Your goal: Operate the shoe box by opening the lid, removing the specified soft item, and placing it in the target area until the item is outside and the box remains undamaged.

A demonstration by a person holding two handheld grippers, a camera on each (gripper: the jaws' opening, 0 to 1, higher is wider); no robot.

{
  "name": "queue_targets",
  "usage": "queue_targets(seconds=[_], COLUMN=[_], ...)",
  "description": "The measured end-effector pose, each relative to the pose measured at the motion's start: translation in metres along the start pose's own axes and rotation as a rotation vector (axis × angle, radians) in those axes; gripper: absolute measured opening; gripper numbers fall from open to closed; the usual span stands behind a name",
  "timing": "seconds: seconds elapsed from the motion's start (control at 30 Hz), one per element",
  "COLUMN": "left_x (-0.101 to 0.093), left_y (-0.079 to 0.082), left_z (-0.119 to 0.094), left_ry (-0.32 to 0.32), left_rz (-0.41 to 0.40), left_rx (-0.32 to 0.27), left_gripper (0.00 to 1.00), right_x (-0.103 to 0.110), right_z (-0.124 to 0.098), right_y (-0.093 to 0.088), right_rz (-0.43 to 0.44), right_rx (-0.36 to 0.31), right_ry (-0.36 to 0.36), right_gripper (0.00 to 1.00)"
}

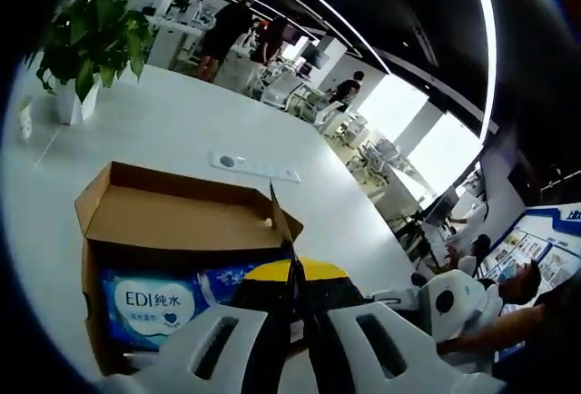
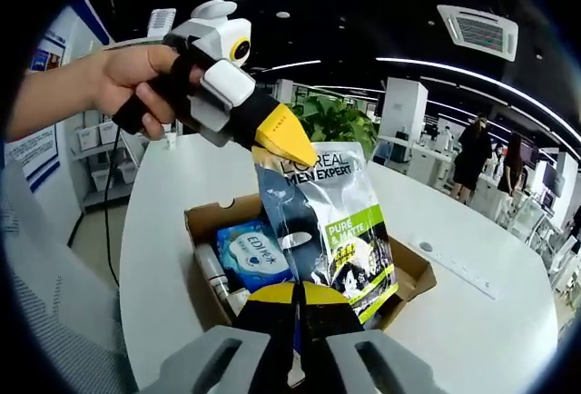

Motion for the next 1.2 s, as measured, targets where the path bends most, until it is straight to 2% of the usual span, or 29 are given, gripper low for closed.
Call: queue_targets(seconds=[0.57,1.2], left_x=[-0.016,-0.032], left_y=[-0.001,-0.020], left_z=[0.015,0.046], left_ry=[-0.040,-0.070], left_rz=[0.015,0.023], left_rx=[0.009,0.062], left_gripper=[0.00,0.00], right_x=[-0.013,-0.033], right_z=[-0.019,-0.044], right_y=[0.001,-0.022], right_rz=[-0.059,-0.046], right_rx=[0.016,0.065], right_ry=[-0.019,-0.057], right_gripper=[0.00,0.00])
Point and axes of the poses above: the point that each gripper's makers call its tool centre point, and the gripper's own axes: z roughly forward along the fingers, x roughly to its left, y roughly out of its top, the point moved 10 cm from there along -z, roughly backward along the fingers, and after that the axes turned 8 degrees about -x, right-handed, at the moved point
